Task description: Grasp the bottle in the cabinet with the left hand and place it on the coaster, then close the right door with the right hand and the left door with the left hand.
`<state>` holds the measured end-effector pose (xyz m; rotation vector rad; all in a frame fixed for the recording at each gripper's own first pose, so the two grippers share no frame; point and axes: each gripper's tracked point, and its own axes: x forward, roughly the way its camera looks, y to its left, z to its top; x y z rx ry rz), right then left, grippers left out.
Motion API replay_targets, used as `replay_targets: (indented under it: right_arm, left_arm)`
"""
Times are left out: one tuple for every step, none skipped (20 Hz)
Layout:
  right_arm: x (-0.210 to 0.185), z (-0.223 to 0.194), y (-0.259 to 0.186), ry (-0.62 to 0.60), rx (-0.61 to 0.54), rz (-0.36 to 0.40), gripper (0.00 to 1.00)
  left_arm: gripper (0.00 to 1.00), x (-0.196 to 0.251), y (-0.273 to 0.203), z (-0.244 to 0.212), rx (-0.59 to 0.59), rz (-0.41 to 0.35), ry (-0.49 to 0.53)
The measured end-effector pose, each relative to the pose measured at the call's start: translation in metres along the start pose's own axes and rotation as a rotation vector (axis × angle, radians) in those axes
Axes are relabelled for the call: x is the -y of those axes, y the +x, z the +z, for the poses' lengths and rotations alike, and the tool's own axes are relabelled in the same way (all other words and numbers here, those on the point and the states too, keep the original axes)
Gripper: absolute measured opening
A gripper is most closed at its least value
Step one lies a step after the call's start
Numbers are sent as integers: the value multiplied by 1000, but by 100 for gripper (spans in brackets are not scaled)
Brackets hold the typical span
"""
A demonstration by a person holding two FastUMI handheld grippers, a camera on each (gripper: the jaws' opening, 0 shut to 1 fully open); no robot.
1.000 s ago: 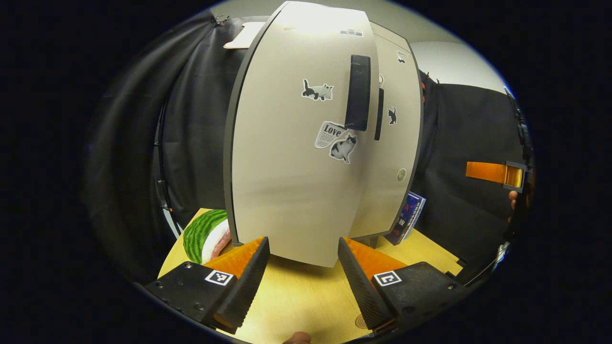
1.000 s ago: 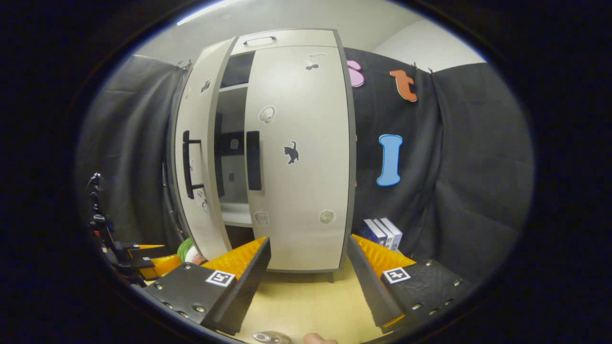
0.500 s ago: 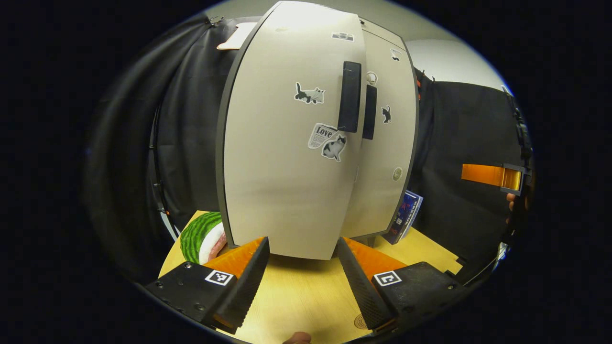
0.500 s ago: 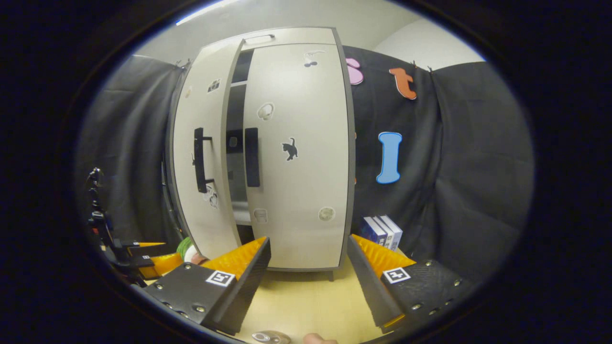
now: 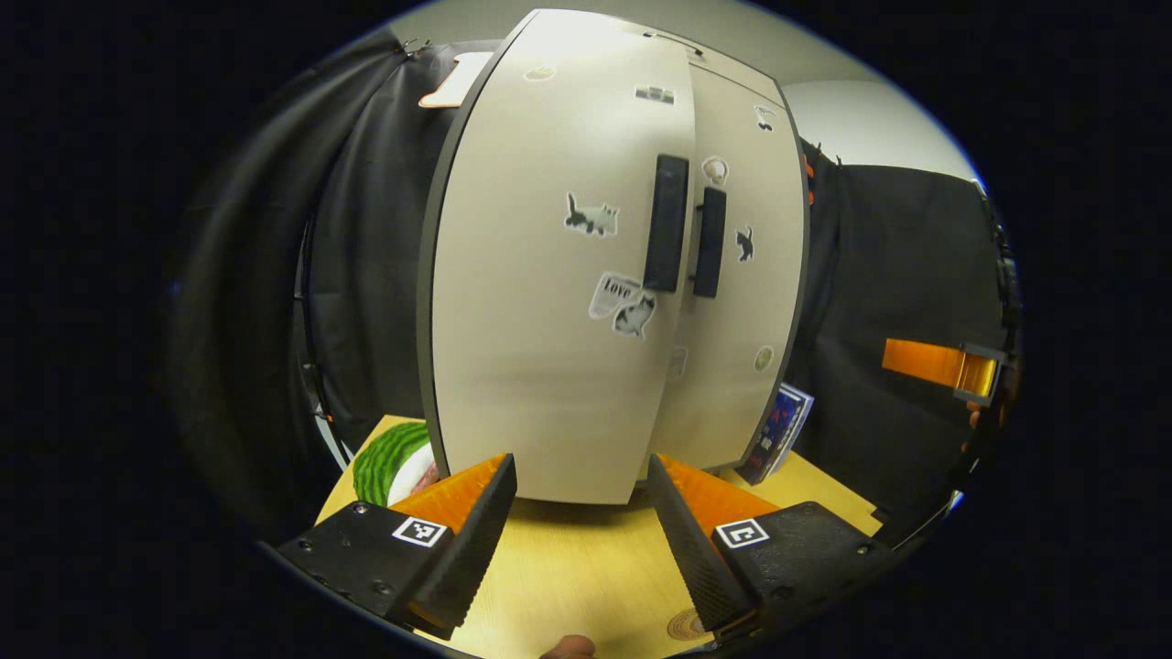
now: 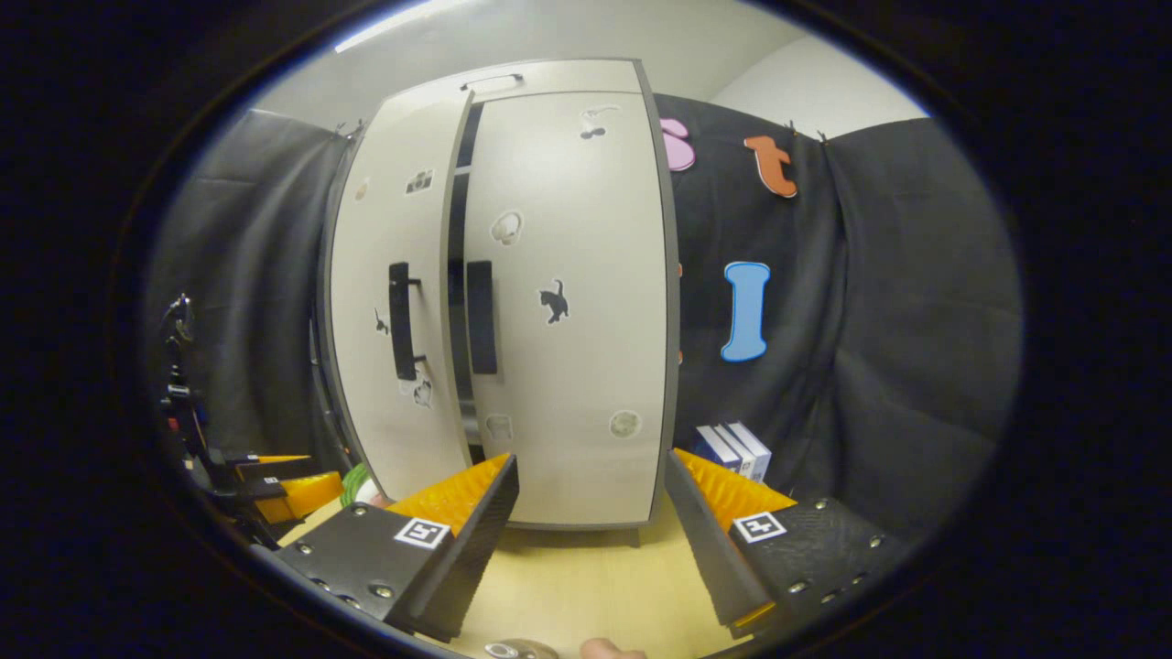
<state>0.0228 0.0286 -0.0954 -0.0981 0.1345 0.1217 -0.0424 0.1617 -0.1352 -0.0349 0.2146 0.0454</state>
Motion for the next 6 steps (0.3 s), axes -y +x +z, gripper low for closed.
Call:
replay_targets:
  right_arm:
    - [1,10,1,9,16,3,97]
    - [2,21,2,15,34,5,97]
    - [3,32,3,21,53,8,97]
    - [4,45,4,26,74,10,93]
    - [6,56,4,30,96,15,93]
    - [7,68,4,37,113,21,93]
  left_arm:
    - [87,5,2,19,19,10,8]
    - [91,10,2,37,45,17,16]
    - [92,16,2,59,78,23,26]
    - [92,21,0,76,106,31,34]
    - [92,27,0,94,136,36,39]
    - [92,34,-1,110,154,40,40]
